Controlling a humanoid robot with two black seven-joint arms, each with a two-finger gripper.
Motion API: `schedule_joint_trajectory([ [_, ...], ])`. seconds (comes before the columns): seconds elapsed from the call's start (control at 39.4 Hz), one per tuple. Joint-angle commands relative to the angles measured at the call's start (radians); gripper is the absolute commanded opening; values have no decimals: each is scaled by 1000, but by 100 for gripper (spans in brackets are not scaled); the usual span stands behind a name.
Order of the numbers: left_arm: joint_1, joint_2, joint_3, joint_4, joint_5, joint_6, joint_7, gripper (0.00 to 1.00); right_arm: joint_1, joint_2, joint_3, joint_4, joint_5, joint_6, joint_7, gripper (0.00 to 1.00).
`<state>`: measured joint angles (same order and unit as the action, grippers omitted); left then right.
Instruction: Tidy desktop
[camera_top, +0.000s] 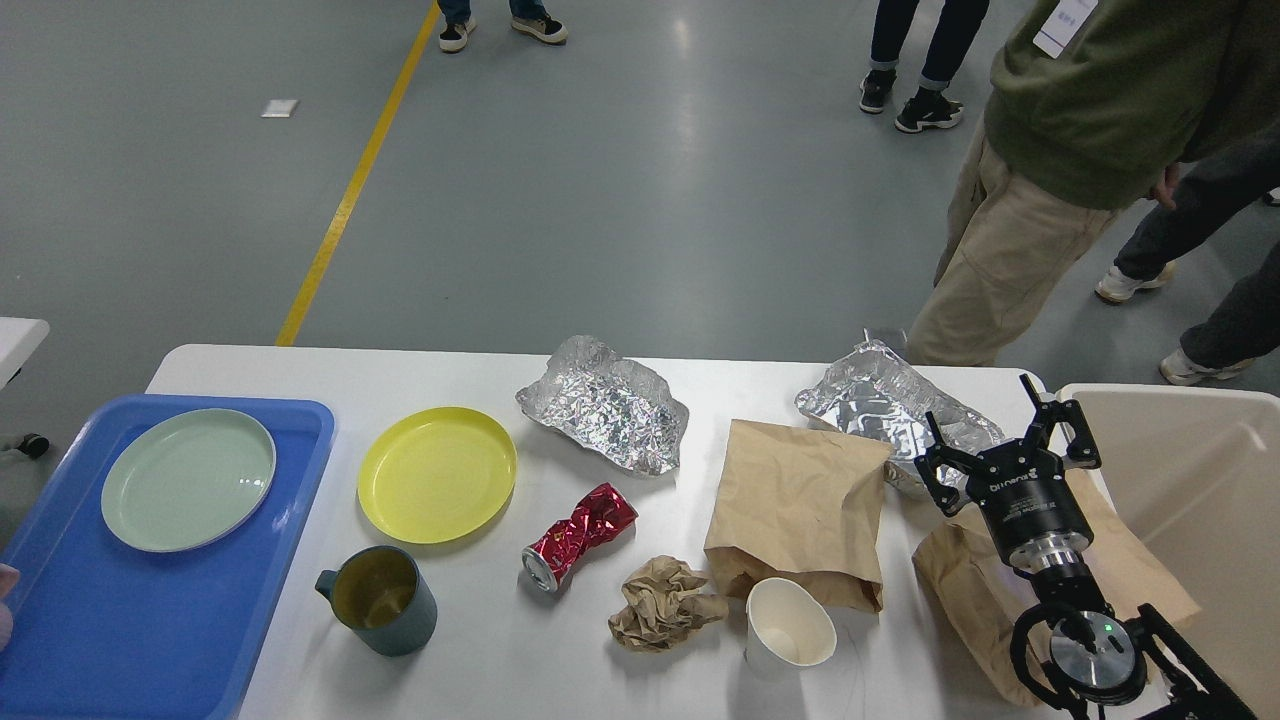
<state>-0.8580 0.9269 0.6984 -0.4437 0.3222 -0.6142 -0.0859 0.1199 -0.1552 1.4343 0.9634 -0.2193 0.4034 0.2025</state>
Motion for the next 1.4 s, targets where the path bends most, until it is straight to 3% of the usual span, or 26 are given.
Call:
schedule_joint_trajectory([
  [0.0, -21, 7, 0, 0, -29, 33, 0, 95, 0, 0, 0, 0, 0, 0, 0, 100],
  [0.36, -33, 6, -4, -9, -48, 22, 0, 95, 0, 0, 0, 0, 0, 0, 0, 100],
  [0.68, -151, 95, 15, -87, -48, -119, 3, 95, 0, 0, 0, 0, 0, 0, 0, 100],
  [0.91, -263, 112, 136, -147, -49, -148, 6, 95, 1, 0, 0, 0, 0, 0, 0, 100],
  [1.12, -387, 113, 240, -175, -49, -262, 11, 96, 1, 0, 0, 0, 0, 0, 0, 100],
  [1.22, -409, 115, 257, -193, -49, -280, 11, 96, 1, 0, 0, 0, 0, 0, 0, 100],
  [1.32, -453, 133, 276, -253, -52, -289, 15, 96, 0, 0, 0, 0, 0, 0, 0, 100],
  [1.37, -544, 145, 343, -315, -54, -317, 18, 96, 0, 0, 0, 1, 0, 0, 0, 100],
])
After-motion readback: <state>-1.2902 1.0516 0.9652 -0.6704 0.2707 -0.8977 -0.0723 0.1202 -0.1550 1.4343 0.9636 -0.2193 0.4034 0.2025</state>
